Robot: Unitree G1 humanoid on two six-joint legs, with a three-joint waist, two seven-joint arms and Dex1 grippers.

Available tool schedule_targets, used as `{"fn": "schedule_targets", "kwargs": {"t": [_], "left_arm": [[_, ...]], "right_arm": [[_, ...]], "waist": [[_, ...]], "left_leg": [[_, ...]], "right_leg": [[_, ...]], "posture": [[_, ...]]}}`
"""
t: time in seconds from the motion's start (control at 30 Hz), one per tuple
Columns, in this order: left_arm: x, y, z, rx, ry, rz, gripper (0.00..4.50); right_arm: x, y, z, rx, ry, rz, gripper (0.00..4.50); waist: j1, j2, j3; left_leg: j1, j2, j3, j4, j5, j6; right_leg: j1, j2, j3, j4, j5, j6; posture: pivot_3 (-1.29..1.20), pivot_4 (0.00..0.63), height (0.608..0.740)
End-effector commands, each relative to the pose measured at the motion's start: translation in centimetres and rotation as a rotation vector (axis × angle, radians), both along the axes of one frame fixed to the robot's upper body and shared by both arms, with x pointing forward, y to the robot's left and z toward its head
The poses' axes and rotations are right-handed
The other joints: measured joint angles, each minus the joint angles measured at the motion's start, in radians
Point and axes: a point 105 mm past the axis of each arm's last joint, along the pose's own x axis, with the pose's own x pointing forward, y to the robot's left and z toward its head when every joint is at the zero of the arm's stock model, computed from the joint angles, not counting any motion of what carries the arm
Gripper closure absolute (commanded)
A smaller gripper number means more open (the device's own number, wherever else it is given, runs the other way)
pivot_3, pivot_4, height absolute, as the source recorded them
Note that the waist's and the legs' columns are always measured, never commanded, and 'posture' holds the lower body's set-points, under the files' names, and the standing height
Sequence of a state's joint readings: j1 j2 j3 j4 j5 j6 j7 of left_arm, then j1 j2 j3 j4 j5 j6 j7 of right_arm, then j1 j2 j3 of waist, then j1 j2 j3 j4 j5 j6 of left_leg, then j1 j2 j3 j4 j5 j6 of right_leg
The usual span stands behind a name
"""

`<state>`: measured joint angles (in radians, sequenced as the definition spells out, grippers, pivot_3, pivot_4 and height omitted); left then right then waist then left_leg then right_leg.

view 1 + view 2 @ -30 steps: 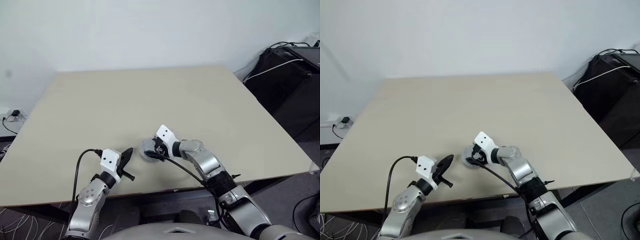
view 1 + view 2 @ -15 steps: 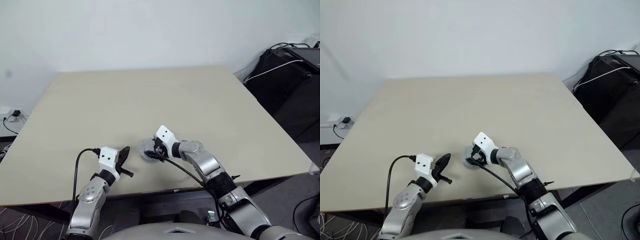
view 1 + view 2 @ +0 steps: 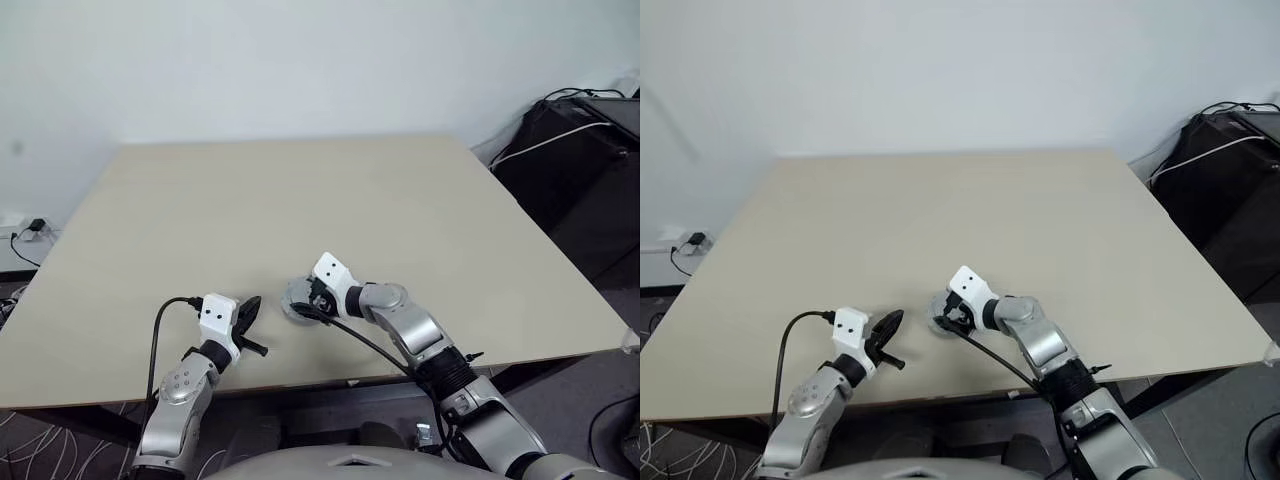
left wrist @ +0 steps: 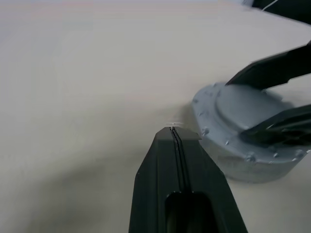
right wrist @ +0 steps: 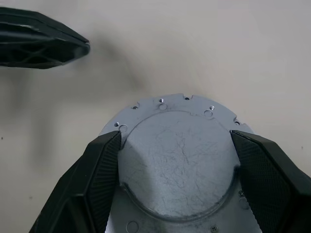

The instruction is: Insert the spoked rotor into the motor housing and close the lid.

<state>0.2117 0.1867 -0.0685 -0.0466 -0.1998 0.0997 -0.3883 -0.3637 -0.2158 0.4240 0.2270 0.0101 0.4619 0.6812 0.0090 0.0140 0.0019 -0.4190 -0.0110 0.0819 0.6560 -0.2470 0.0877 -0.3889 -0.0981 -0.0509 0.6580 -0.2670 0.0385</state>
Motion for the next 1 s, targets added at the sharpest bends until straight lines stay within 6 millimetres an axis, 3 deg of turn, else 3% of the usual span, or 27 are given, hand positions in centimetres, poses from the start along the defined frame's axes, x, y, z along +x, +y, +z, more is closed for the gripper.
{"fn": "schedule_targets", "kwargs": {"t": [0.03, 0.17, 0.33, 1.0], "left_arm": [[1.7, 0.6, 1.8, -0.106, 0.009, 0.047, 4.5], [2.9, 0.7, 2.3, -0.305, 0.126, 0.048, 4.5], [3.7, 0.4, 2.6, -0.421, 0.23, -0.028, 4.5], [3.7, -2.9, 1.5, -0.44, 0.447, -0.217, 4.5]], "right_arm": [[-1.1, -2.6, -3.5, -0.135, 0.112, -0.044, 1.24], [-1.1, -2.5, -3.4, -0.128, 0.111, -0.046, 1.24], [-1.1, -2.2, -3.2, -0.119, 0.106, -0.045, 1.24], [-1.1, -2.1, -2.8, -0.108, 0.089, -0.056, 1.24]], "waist": [[0.005, 0.0, 0.0], [0.006, -0.001, 0.0], [0.006, -0.002, 0.0], [0.005, -0.003, 0.0]], "left_leg": [[0.0, 0.0, 0.0, 0.0, 0.0, 0.0], [0.0, 0.0, 0.0, 0.0, 0.0, 0.0], [0.001, 0.0, 0.0, 0.0, 0.0, 0.0], [0.002, 0.0, 0.0, -0.003, 0.0, -0.001]], "right_leg": [[0.0, 0.0, 0.0, 0.0, 0.0, 0.0], [0.0, 0.0, 0.0, 0.0, 0.0, 0.0], [0.002, 0.0, 0.0, 0.0, 0.0, 0.0], [0.002, 0.0, 0.0, -0.003, 0.0, 0.0]], "posture": [[0.0, 0.0, 0.74], [0.0, 0.0, 0.74], [0.0, 0.0, 0.74], [0.0, 0.0, 0.74]]}}
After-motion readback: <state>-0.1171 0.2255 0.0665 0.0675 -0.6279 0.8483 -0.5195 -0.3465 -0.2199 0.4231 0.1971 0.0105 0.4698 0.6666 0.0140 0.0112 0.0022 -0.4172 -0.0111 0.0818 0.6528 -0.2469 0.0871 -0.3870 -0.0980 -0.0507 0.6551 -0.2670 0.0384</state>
